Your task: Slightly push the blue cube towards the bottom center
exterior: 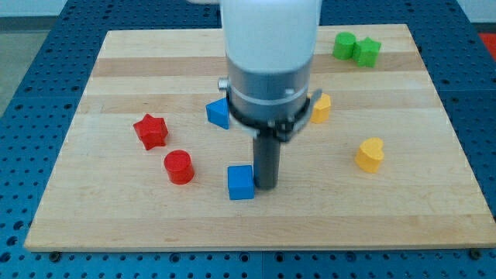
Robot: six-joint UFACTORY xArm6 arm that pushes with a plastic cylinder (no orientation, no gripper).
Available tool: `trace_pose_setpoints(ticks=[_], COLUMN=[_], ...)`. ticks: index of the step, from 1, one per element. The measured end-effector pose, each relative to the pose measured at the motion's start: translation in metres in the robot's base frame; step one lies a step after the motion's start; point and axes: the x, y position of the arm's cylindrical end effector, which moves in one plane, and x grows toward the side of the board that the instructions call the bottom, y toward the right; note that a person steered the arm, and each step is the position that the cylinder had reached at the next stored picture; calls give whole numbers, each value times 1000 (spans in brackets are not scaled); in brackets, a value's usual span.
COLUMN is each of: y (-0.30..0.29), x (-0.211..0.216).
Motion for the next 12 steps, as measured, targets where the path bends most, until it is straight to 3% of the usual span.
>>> trace_pose_setpoints(ticks=[2, 4, 5, 6, 12], y=[0, 0, -6, -49, -49], x=[-3, -45, -43, -17, 5])
